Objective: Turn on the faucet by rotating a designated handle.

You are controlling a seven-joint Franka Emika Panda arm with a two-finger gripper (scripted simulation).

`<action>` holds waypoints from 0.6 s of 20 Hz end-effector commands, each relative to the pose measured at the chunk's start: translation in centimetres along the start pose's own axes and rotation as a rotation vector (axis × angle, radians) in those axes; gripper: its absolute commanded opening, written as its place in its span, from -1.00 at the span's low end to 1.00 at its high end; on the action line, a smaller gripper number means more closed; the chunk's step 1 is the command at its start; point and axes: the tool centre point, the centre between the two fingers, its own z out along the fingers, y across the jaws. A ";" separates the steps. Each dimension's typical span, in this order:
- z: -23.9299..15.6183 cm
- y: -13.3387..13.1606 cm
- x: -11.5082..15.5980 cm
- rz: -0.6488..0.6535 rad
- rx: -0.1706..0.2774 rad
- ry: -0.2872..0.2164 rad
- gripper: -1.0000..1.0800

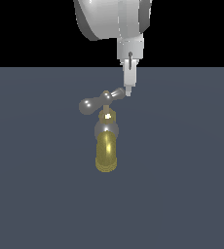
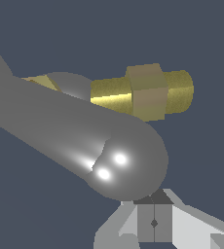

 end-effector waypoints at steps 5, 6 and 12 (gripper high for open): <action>-0.3 0.4 8.9 -0.068 -0.005 0.021 -1.00; -0.4 0.5 9.6 -0.070 -0.005 0.022 -1.00; -0.2 0.8 5.8 -0.005 -0.010 -0.003 -1.00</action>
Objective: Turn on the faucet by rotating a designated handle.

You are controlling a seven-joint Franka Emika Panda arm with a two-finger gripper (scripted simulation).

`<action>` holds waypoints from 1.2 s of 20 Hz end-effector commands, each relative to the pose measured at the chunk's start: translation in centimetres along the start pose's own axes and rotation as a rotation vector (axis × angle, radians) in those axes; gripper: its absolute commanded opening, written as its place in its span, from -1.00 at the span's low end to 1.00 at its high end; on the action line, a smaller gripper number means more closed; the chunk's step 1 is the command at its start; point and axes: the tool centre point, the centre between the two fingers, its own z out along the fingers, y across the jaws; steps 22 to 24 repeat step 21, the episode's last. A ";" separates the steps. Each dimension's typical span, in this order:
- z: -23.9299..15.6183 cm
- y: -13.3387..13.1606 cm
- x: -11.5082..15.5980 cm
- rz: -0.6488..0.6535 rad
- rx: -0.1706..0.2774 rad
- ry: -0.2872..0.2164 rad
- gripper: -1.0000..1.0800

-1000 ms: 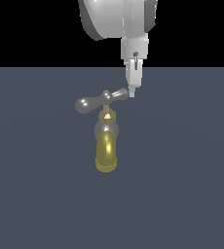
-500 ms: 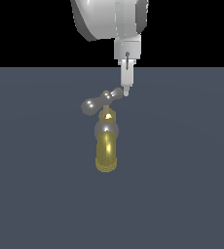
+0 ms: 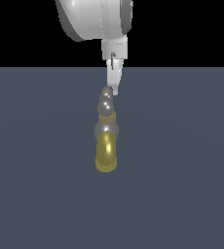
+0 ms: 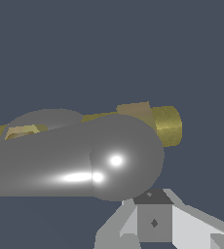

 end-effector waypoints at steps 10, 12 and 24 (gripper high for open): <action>-0.2 -3.1 6.1 -0.040 0.004 0.016 -1.00; -0.3 -3.7 7.2 -0.047 0.004 0.018 -1.00; -0.5 -6.3 11.8 -0.076 0.006 0.029 -1.00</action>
